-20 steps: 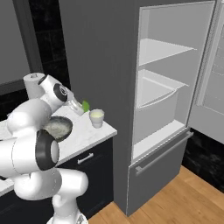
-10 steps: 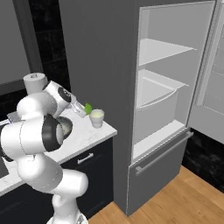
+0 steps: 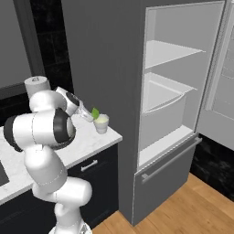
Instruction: Grab a lemon wedge from the fridge and one ice cube from the ice bowl, and put them in the glass of lemonade.
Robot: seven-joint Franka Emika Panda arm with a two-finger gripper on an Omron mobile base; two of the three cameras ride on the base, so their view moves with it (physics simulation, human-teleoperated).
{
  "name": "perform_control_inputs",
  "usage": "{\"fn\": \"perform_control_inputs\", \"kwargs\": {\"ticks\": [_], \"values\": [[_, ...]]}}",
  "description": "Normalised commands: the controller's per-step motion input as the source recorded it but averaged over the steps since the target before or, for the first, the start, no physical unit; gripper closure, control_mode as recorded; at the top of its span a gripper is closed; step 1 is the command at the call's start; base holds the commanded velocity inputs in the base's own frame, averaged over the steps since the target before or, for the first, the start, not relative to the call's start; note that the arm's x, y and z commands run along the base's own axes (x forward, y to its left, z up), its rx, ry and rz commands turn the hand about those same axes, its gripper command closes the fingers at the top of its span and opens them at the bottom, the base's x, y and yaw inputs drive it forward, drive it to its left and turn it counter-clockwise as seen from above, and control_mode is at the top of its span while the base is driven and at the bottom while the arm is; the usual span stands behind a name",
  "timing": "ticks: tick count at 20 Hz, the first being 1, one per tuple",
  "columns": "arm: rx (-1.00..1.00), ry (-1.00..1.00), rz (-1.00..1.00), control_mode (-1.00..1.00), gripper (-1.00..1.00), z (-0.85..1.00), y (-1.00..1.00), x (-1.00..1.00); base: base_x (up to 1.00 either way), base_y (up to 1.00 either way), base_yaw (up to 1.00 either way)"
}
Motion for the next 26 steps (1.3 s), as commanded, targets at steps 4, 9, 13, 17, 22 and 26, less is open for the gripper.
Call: {"fn": "perform_control_inputs", "kwargs": {"ticks": [4, 9, 13, 17, 22, 26], "values": [[-0.02, 0.00, 0.00, -1.00, 1.00, -0.21, 0.00, 0.51, 0.00, 0.00, 0.00], [-0.03, 0.00, 0.00, -1.00, 1.00, -0.26, 0.00, 0.43, 0.00, 0.00, 0.00], [-0.04, 0.01, 0.00, -1.00, 1.00, -0.32, 0.00, 0.30, 0.00, 0.00, 0.00], [-0.04, 0.00, 0.00, -1.00, 1.00, -0.33, -0.07, 0.36, 0.00, 0.00, 0.00], [-0.03, 0.00, 0.00, -1.00, 1.00, -0.18, -0.06, 0.22, 0.00, 0.00, 0.00], [0.00, 0.00, 0.00, -1.00, -1.00, 0.03, -0.05, -0.01, 0.00, 0.00, 0.00]]}}
